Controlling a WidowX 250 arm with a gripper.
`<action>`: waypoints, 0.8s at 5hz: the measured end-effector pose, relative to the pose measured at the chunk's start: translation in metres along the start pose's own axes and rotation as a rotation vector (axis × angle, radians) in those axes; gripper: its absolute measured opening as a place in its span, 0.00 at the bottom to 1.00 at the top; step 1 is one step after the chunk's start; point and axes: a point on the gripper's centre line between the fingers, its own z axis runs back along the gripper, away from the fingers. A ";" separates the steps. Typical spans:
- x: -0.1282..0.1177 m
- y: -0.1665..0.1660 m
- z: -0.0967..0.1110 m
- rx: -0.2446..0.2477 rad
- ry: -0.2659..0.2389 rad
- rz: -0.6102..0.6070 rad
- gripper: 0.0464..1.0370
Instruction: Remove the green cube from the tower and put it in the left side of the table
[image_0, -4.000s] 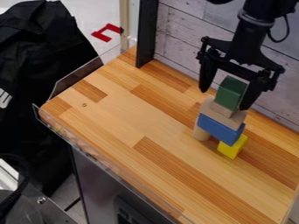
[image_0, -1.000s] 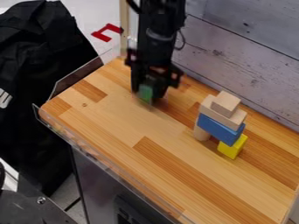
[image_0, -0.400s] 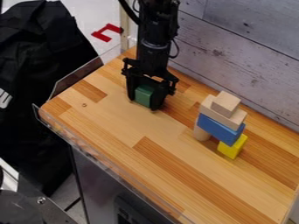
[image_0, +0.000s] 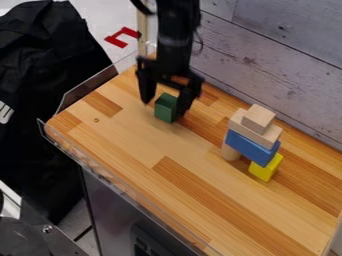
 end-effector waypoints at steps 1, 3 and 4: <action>-0.009 -0.001 0.039 0.008 -0.088 0.021 0.96; -0.031 -0.016 0.068 0.083 -0.002 -0.037 0.96; -0.039 -0.029 0.069 0.058 0.043 -0.057 0.96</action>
